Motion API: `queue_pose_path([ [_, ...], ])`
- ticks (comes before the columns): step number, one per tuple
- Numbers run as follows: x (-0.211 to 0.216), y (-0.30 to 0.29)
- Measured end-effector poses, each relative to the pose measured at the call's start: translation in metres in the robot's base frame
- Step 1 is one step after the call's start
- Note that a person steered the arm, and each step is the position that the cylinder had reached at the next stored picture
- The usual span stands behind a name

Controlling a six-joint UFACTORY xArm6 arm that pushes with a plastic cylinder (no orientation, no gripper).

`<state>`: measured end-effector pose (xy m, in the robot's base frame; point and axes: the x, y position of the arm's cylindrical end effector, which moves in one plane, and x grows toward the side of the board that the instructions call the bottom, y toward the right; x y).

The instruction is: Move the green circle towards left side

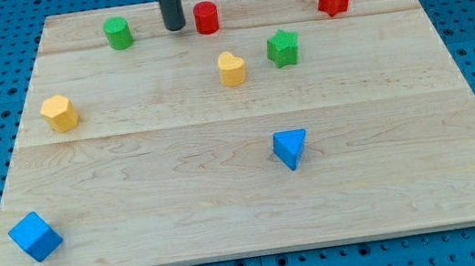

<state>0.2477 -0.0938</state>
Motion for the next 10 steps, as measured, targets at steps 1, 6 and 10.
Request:
queue_pose_path([
  [1, 0.000, -0.058],
  [6, 0.027, -0.041],
  [10, 0.047, 0.059],
])
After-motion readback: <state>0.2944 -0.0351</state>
